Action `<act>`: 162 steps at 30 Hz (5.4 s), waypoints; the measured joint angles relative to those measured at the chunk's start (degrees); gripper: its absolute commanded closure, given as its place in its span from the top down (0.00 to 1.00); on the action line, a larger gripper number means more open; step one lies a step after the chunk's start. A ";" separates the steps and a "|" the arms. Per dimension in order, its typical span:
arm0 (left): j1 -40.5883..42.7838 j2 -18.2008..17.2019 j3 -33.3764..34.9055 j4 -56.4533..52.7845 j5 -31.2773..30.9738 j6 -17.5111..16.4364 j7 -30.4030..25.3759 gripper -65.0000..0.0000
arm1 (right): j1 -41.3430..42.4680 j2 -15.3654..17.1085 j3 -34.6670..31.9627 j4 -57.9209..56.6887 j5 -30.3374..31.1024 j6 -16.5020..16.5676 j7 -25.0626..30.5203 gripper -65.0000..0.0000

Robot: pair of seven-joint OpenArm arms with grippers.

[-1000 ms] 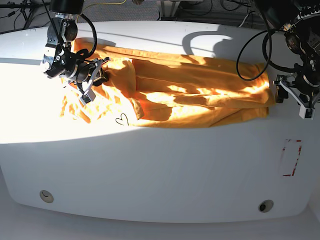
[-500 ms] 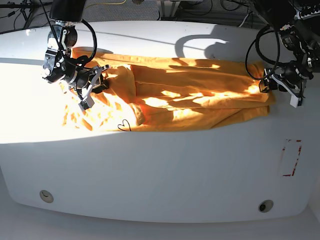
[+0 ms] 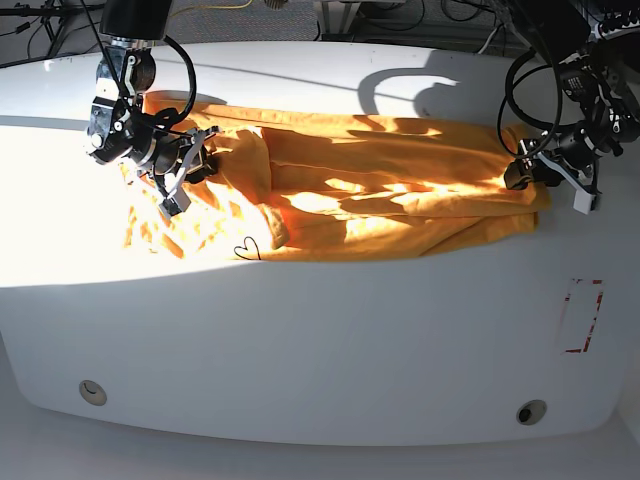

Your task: Fold the T-shirt properly

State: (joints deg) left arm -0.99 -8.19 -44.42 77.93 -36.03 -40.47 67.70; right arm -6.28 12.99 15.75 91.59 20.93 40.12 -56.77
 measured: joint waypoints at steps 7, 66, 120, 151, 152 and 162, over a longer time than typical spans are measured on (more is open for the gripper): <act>-1.46 -0.74 3.67 -2.97 -0.57 -0.11 -1.16 0.51 | -0.74 -0.02 0.02 1.27 -0.13 0.00 -0.66 0.23; -0.92 15.37 43.34 20.26 10.01 8.33 -1.29 0.07 | -0.76 -0.28 0.07 1.31 0.04 -0.02 -0.68 0.23; -11.74 9.33 44.81 3.87 -2.58 8.35 1.51 0.58 | 1.31 -1.07 0.04 0.72 -1.33 -0.07 -1.95 0.23; -26.34 16.22 65.46 -10.78 -9.62 10.84 -11.69 0.58 | 1.46 -1.88 -0.04 0.92 -1.42 -0.04 -1.97 0.23; -26.53 16.24 65.46 -9.70 -10.91 10.86 -11.67 0.58 | 1.46 -1.90 -0.04 0.92 -1.44 -0.04 -1.97 0.23; -25.44 8.44 65.66 -4.90 -15.69 10.64 -12.39 0.48 | 1.49 -1.88 -0.04 0.87 -1.29 -0.04 -1.97 0.23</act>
State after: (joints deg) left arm -26.44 0.25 21.23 73.03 -51.72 -29.82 55.31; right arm -4.80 11.11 15.70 92.47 19.64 40.07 -58.74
